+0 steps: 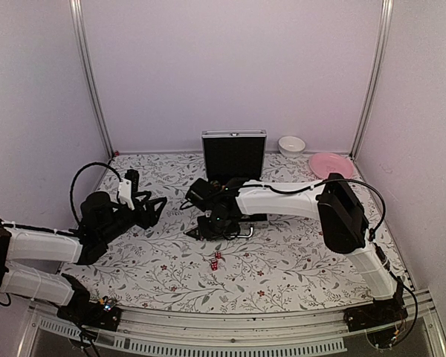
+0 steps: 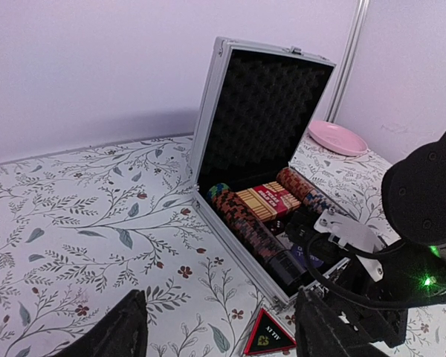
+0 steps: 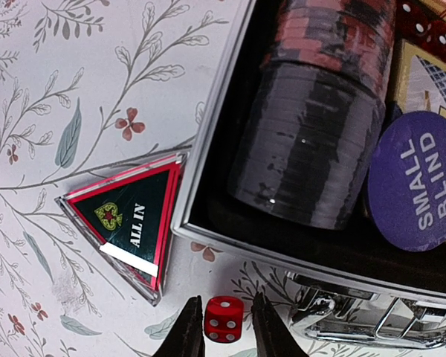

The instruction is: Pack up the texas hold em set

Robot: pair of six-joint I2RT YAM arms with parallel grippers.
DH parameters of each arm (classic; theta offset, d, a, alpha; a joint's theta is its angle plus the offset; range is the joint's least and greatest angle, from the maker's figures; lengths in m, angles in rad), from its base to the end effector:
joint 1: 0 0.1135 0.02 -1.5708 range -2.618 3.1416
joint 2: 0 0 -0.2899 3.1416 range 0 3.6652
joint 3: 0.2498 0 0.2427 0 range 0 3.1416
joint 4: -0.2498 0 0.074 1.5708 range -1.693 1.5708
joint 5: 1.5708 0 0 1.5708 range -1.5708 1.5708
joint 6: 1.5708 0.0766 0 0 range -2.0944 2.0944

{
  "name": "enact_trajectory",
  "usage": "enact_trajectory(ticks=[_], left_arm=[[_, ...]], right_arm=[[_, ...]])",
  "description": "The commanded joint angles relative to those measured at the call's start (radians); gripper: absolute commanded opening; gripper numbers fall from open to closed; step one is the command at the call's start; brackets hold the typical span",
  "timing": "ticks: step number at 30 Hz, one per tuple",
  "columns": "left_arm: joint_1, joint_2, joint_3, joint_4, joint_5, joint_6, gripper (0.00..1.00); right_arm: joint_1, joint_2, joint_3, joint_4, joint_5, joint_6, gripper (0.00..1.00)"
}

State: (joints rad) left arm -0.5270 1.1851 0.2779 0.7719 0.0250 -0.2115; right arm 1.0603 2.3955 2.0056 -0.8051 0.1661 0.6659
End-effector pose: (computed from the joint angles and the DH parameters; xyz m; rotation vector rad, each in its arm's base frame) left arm 0.2171 -0.1285 0.2135 0.2920 1.7145 -0.5683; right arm 0.2691 0.4546 0.1373 -0.4983 2.7171 0.2496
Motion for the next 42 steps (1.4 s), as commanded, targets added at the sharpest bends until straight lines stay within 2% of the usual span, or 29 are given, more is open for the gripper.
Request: enact_trajectory(ticks=[1, 15, 16, 22, 24, 31, 36, 42], left_arm=[[0.012, 0.005, 0.005, -0.006, 0.002, -0.005, 0.68], [0.012, 0.003, 0.005, -0.01, 0.001, -0.003, 0.68], [0.012, 0.002, 0.004, -0.01, 0.001, -0.003, 0.68], [0.012, 0.004, 0.005, -0.01, 0.001, -0.003, 0.68], [0.012, 0.005, 0.007, -0.01, 0.001, -0.003, 0.68], [0.012, 0.001, 0.004, -0.009, -0.006, -0.002, 0.68], [0.012, 0.008, 0.008, -0.008, 0.001, -0.002, 0.68], [0.013, 0.001, 0.005, -0.011, -0.005, 0.0, 0.68]], right_arm=[[0.007, 0.031, 0.022, -0.01, 0.015, -0.006, 0.22], [0.007, 0.039, 0.025, -0.01, 0.013, -0.01, 0.2], [0.007, 0.037, 0.025, -0.01, 0.015, -0.011, 0.16], [0.006, 0.023, 0.026, -0.012, 0.027, -0.012, 0.15], [0.007, 0.016, 0.027, -0.017, 0.027, -0.012, 0.11], [0.003, -0.113, 0.022, -0.048, 0.081, -0.026, 0.1], [-0.051, -0.19, 0.015, -0.05, 0.104, -0.044, 0.1], [-0.152, -0.201, -0.05, 0.019, 0.105, -0.093, 0.1]])
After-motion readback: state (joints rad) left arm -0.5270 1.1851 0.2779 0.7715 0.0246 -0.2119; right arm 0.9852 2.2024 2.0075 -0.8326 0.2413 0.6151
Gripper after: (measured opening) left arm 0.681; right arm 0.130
